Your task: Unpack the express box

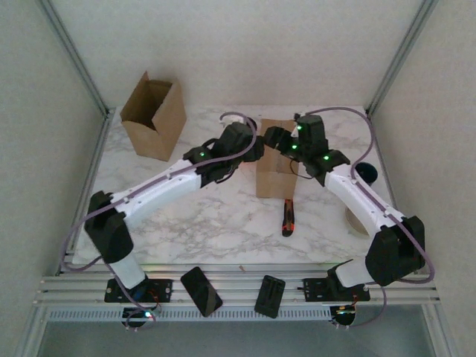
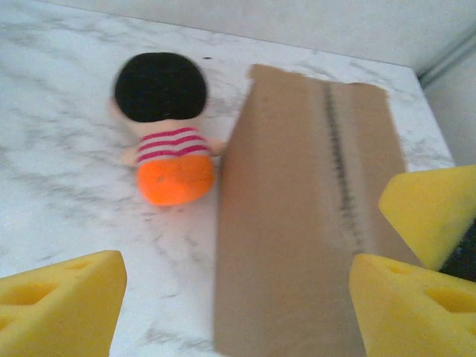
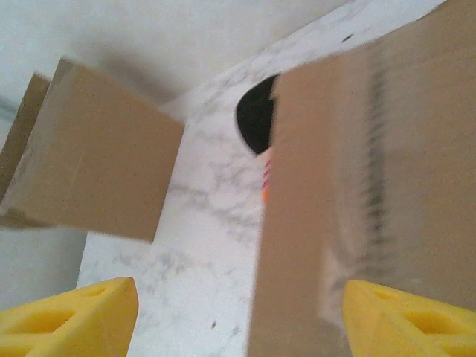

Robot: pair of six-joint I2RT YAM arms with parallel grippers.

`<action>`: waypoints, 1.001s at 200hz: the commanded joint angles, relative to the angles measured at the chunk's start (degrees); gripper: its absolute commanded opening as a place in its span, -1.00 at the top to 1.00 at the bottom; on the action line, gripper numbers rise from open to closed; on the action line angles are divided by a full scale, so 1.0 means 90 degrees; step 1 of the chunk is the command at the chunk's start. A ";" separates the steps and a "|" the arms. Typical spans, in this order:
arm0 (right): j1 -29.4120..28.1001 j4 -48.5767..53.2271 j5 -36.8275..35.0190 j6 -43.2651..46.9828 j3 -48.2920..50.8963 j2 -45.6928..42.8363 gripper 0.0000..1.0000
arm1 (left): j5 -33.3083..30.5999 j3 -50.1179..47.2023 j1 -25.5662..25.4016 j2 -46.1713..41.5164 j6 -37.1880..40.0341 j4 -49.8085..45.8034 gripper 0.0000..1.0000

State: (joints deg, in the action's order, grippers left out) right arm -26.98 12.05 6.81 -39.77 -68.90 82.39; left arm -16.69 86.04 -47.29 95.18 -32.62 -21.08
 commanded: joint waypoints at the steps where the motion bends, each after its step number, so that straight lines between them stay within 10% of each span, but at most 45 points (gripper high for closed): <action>1: -0.1189 -0.0390 0.0896 0.0155 -0.0334 0.0572 -0.46 | 0.1780 -0.0554 -0.1355 -0.0381 -0.0122 0.1786 -0.60; 61: -0.0795 0.1719 -0.0963 0.1257 -0.1319 0.0370 -0.81 | 0.1796 -0.0530 -0.1230 -0.0343 0.0204 0.1737 -0.78; 114: 0.1298 0.2040 0.0595 0.1865 -0.2288 0.1384 -0.97 | 0.2053 0.0113 -0.0588 0.0895 0.0072 0.2063 -0.79; 161: 0.1690 0.2404 0.0958 0.2112 -0.3636 0.3015 -0.98 | 0.0889 0.0588 -0.0258 0.1049 0.0333 0.1496 -0.91; 200: 0.1791 0.2339 0.0975 0.1978 -0.3930 0.3640 -0.98 | 0.1359 0.0607 0.0036 0.1272 0.0208 0.1408 -0.99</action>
State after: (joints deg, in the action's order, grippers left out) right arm -11.25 30.72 13.50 -21.82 -103.18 112.22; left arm -5.58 90.61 -48.31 105.34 -31.05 -7.40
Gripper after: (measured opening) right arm 0.990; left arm 0.989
